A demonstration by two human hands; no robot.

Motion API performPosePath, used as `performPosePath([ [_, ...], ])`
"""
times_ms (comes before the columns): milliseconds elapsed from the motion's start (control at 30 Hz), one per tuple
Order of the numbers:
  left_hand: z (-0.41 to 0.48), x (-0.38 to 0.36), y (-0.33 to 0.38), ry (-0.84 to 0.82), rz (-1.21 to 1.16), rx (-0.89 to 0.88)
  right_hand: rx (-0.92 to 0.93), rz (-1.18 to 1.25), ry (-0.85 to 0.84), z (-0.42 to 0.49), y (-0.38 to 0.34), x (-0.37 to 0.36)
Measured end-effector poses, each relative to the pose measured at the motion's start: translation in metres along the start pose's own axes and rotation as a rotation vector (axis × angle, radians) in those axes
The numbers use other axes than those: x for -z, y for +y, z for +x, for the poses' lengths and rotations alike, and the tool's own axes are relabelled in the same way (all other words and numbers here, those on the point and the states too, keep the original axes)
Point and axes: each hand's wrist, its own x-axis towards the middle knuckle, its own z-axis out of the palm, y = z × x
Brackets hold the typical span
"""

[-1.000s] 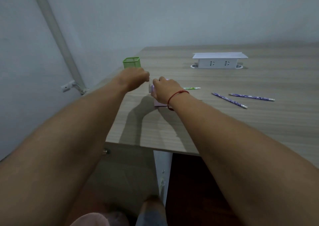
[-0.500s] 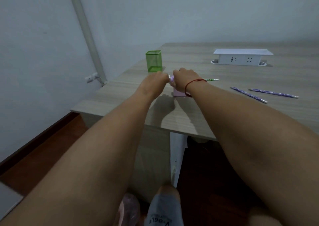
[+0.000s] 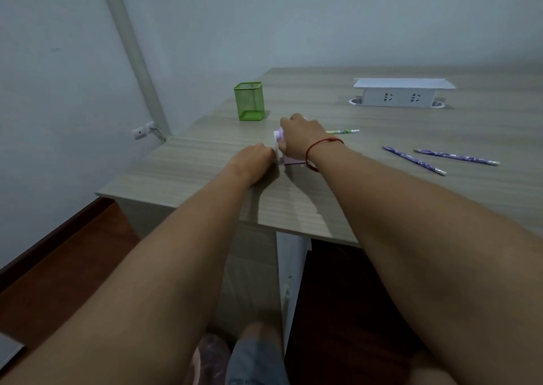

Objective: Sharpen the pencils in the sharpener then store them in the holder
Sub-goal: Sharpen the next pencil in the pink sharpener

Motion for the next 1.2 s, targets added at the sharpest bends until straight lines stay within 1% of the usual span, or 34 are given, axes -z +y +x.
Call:
performPosePath([
  [133,0.022,0.004,-0.013,-0.052,0.08,-0.016,0.037,-0.008,-0.002,0.002,0.004,-0.003],
  [300,0.046,0.034,-0.027,0.02,0.25,-0.107,0.03,-0.025,0.018,0.007,0.006,-0.006],
  [400,0.047,0.045,-0.027,0.066,0.308,-0.117,0.002,-0.027,0.032,0.007,0.004,-0.008],
  [667,0.038,0.06,-0.023,0.204,0.246,-0.074,-0.082,-0.036,-0.018,0.01,-0.003,-0.007],
  [800,0.023,0.061,-0.015,0.247,0.222,-0.061,-0.11,-0.043,-0.006,0.01,-0.007,-0.006],
  [1000,0.0,0.05,-0.002,0.254,0.165,-0.024,-0.138,-0.039,-0.008,0.006,-0.011,-0.004],
  [1100,-0.006,0.041,-0.001,0.24,0.161,-0.024,-0.163,0.001,-0.027,0.007,-0.012,-0.004],
  [1200,-0.01,0.037,0.001,0.212,0.084,-0.012,-0.156,-0.018,-0.048,0.009,-0.012,-0.002],
])
